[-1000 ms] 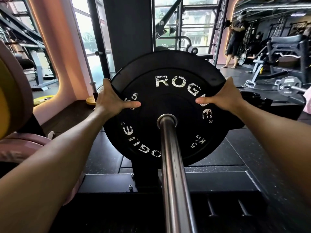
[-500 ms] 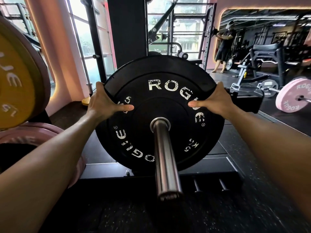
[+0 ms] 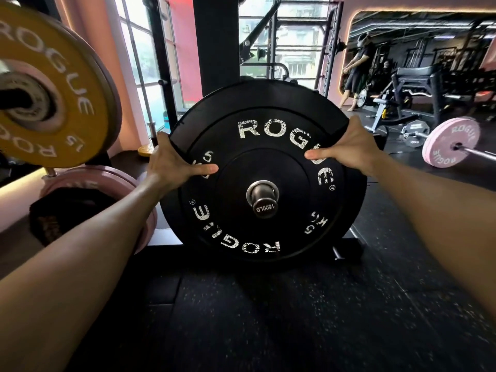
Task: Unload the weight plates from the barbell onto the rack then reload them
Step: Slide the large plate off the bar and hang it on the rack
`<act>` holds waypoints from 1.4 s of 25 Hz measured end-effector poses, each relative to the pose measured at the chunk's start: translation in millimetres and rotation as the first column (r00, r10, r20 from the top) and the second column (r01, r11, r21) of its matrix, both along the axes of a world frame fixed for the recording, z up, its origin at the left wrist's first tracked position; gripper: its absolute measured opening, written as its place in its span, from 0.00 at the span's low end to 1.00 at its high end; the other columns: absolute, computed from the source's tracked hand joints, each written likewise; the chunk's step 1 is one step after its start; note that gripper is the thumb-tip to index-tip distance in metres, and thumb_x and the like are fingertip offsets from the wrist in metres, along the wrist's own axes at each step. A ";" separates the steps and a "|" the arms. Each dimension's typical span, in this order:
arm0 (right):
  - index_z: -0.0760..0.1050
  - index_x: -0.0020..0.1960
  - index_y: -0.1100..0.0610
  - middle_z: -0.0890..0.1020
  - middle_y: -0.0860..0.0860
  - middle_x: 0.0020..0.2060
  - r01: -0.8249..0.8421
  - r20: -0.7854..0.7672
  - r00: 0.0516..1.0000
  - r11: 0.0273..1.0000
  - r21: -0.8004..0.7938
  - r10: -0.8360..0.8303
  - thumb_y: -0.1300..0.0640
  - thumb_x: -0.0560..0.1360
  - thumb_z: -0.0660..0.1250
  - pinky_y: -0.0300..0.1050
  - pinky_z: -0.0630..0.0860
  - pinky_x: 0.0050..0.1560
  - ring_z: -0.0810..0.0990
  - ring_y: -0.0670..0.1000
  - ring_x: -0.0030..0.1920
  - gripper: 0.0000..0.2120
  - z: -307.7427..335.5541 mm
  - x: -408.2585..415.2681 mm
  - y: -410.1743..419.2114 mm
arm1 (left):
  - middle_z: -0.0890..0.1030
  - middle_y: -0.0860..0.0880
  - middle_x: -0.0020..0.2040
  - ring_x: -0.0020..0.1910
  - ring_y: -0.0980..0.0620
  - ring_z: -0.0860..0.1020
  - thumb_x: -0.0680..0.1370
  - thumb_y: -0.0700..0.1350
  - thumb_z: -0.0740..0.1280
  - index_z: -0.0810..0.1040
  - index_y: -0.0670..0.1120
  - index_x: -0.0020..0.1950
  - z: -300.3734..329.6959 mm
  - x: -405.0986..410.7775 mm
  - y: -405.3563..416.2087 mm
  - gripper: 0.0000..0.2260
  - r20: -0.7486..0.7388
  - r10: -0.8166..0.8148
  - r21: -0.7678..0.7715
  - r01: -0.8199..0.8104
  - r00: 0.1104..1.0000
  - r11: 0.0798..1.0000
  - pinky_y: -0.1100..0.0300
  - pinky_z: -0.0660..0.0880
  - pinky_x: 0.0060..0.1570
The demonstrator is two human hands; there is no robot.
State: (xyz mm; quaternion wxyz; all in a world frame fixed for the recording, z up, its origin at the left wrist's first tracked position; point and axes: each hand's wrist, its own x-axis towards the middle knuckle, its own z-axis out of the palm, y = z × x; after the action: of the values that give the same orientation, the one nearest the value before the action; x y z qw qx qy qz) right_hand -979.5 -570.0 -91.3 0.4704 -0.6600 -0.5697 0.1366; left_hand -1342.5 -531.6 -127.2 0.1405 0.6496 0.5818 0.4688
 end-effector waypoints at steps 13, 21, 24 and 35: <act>0.77 0.59 0.51 0.83 0.47 0.53 -0.079 0.039 0.996 0.997 -0.004 0.080 0.37 0.39 0.84 0.50 0.77 0.60 0.81 0.48 0.55 0.50 46.8 -13.8 -112.5 | 0.74 0.48 0.62 0.61 0.45 0.73 0.53 0.61 0.84 0.58 0.46 0.63 64.8 -17.0 -102.7 0.50 -0.070 -0.072 -0.006 0.072 0.995 0.997 0.50 0.73 0.60; 0.81 0.55 0.50 0.86 0.45 0.48 -0.169 0.008 0.986 0.984 0.064 0.168 0.42 0.44 0.85 0.49 0.79 0.58 0.84 0.45 0.50 0.40 194.6 -6.1 -109.8 | 0.73 0.50 0.60 0.60 0.46 0.73 0.48 0.66 0.81 0.57 0.49 0.59 230.0 -13.5 -102.8 0.51 -0.113 -0.072 0.049 0.078 0.991 0.996 0.48 0.74 0.59; 0.78 0.59 0.51 0.84 0.46 0.51 -0.125 -0.005 0.992 0.992 0.030 0.125 0.41 0.44 0.85 0.48 0.79 0.58 0.82 0.47 0.53 0.45 291.4 -5.1 -103.8 | 0.72 0.52 0.58 0.57 0.49 0.71 0.49 0.66 0.81 0.57 0.50 0.59 326.1 -9.7 -102.5 0.50 -0.108 -0.039 0.054 0.045 0.993 0.998 0.52 0.71 0.53; 0.80 0.57 0.50 0.85 0.46 0.50 -0.263 0.050 0.964 0.961 0.082 0.260 0.39 0.43 0.84 0.50 0.78 0.60 0.82 0.49 0.54 0.44 637.2 -45.3 -93.6 | 0.73 0.50 0.59 0.59 0.50 0.72 0.49 0.63 0.82 0.58 0.48 0.58 665.0 -47.7 -119.9 0.48 -0.063 0.048 0.114 -0.040 0.997 0.993 0.53 0.71 0.56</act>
State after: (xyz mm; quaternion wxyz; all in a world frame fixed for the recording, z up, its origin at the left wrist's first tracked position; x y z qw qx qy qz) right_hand -1024.8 -663.6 545.9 0.4658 -0.5600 -0.6663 0.1596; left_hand -1390.3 -651.5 537.8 0.0742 0.6585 0.5730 0.4822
